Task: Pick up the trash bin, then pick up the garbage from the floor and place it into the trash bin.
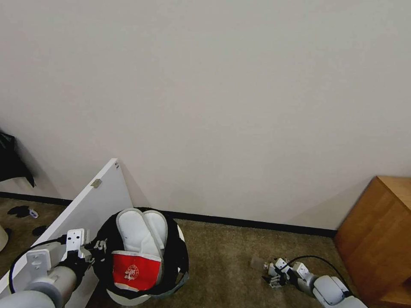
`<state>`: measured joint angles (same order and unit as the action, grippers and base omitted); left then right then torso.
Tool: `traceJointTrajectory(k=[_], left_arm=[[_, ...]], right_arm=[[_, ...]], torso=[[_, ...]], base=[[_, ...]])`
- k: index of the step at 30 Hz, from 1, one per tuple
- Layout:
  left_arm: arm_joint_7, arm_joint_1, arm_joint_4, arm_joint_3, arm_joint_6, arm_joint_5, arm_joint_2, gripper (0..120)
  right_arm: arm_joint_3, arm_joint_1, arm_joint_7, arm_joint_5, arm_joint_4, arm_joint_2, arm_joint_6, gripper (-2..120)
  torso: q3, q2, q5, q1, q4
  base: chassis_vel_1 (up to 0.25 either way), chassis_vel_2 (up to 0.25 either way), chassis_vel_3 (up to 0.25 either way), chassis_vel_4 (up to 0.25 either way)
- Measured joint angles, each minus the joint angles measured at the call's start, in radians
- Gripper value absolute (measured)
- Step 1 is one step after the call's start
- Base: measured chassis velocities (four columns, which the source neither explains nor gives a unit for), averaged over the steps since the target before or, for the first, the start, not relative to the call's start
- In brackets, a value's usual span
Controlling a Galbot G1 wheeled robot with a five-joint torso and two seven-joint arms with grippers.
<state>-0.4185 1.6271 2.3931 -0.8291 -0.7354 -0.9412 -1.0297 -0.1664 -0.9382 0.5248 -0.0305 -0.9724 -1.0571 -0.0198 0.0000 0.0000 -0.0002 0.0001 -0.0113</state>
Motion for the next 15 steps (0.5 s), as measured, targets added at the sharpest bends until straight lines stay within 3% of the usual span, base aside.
traceJointTrajectory(k=[15], left_arm=[[0.0,-0.002,0.0,-0.001,0.0,-0.003,0.001,4]], right_arm=[[-0.004,0.01,0.002,-0.02,0.037,-0.018,-0.009,100]], torso=[[0.0,0.0,0.0001,0.0,0.0]], base=[[0.0,0.0,0.0,0.0]])
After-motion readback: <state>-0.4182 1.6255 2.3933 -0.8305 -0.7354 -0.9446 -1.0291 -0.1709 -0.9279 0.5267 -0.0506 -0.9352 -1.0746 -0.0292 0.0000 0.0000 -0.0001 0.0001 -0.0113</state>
